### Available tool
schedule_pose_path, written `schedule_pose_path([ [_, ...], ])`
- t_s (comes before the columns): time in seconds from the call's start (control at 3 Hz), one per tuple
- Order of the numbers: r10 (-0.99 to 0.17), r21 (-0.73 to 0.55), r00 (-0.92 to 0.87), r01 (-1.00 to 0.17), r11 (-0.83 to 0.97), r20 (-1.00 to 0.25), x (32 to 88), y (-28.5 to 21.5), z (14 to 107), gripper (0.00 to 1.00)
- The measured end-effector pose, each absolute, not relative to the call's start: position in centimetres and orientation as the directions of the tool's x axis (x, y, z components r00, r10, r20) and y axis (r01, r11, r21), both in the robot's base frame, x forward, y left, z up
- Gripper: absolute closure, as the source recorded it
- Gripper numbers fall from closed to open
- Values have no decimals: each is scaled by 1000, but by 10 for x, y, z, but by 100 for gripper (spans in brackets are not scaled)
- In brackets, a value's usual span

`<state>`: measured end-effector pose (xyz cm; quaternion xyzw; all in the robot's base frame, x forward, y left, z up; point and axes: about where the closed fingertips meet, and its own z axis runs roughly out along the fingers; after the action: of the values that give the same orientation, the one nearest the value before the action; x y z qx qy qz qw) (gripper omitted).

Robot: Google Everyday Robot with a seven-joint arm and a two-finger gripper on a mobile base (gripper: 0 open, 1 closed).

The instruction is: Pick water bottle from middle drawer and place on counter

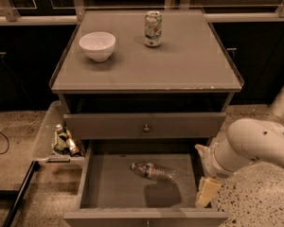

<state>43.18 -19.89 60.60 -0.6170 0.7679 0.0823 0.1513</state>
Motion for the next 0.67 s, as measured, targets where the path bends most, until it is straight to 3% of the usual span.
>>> schedule_pose_path([
  [0.67,-835,-96,-172,-961,258,-522,458,-191,535,0],
])
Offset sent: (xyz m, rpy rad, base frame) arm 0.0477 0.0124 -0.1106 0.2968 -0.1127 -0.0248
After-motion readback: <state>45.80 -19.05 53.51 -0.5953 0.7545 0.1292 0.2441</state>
